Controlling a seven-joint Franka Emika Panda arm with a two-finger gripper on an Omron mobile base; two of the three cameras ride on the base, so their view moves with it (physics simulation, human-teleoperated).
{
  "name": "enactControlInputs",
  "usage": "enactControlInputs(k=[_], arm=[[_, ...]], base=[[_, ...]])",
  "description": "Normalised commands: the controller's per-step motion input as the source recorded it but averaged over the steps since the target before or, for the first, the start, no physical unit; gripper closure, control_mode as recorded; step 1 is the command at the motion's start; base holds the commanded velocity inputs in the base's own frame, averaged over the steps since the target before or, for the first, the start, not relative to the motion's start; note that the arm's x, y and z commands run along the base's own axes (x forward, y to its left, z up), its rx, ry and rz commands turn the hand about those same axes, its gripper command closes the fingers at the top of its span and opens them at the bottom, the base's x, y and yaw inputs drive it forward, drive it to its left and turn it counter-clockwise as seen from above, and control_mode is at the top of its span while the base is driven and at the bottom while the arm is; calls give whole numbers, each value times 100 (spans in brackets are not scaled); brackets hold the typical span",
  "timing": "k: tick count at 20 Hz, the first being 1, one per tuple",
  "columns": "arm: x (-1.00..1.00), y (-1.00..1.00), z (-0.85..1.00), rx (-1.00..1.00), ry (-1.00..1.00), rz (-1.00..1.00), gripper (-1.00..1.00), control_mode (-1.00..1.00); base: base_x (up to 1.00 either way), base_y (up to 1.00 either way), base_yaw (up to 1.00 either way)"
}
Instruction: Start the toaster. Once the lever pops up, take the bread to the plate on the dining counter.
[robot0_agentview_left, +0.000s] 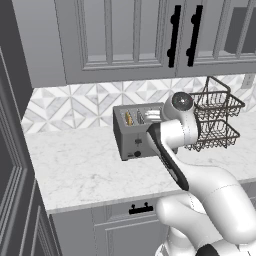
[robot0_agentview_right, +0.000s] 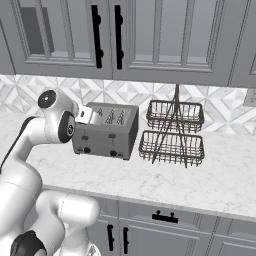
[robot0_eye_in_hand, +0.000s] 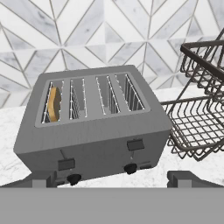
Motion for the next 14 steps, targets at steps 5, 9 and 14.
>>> enactControlInputs(k=[5,9,14], arm=[[0,0,0,0,0,0,-100,-100],[0,0,0,0,0,0,-100,-100],[0,0,0,0,0,0,-100,-100]], base=[[0,0,0],[0,0,0],[0,0,0]])
